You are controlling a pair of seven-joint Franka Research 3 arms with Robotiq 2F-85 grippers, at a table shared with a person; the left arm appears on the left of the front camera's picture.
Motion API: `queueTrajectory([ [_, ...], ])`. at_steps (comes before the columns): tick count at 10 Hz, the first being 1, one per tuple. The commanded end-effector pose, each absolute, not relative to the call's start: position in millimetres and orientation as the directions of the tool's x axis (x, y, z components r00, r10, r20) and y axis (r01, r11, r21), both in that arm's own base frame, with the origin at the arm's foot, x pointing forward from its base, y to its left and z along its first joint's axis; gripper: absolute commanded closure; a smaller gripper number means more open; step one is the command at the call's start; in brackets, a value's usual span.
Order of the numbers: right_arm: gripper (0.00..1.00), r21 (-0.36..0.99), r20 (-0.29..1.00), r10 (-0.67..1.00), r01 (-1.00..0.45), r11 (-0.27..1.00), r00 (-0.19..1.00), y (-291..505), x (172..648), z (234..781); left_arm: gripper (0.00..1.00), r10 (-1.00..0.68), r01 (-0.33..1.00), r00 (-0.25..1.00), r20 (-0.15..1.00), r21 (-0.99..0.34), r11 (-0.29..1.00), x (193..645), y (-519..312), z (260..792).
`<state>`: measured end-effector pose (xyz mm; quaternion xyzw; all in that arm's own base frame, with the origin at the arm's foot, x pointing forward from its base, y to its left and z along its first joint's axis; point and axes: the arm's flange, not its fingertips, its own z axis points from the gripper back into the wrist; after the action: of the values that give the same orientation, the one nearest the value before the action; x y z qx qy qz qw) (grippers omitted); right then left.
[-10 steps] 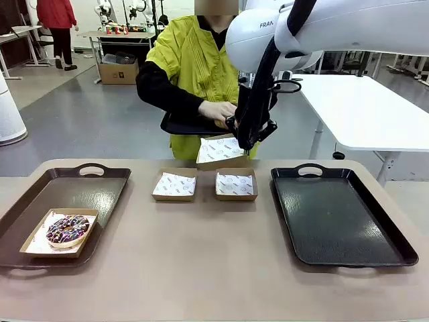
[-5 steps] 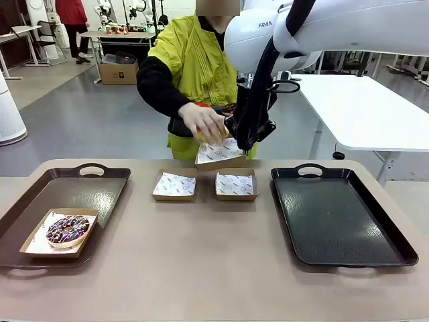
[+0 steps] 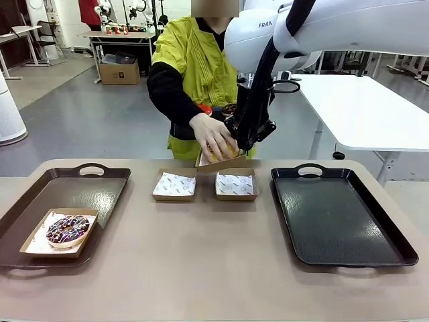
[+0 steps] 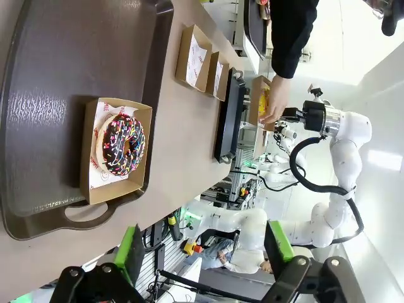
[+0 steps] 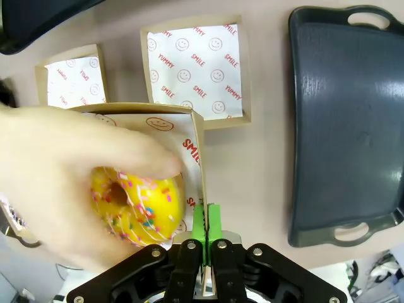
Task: Individually package the donuts and arrange them on the tray.
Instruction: Place the picked Paper togo box on the Handle tray while simultaneously picking up another Paper togo box from the table with the other hand.
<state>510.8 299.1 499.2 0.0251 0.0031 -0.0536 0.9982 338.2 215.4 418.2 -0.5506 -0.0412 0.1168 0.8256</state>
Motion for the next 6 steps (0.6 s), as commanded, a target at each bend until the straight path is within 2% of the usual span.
queueTrajectory([
  [1,1.00,0.051,-0.007,-0.108,0.108,0.993,0.994,298.7,510.9,500.3,0.00,0.242,-0.143,0.969,-0.055,-0.921,0.361,337.6,216.9,418.7],
  [6,1.00,0.051,-0.007,-0.108,0.108,0.993,0.994,298.7,510.9,500.3,0.00,0.242,-0.143,0.969,-0.055,-0.921,0.361,337.6,216.9,418.7],
])
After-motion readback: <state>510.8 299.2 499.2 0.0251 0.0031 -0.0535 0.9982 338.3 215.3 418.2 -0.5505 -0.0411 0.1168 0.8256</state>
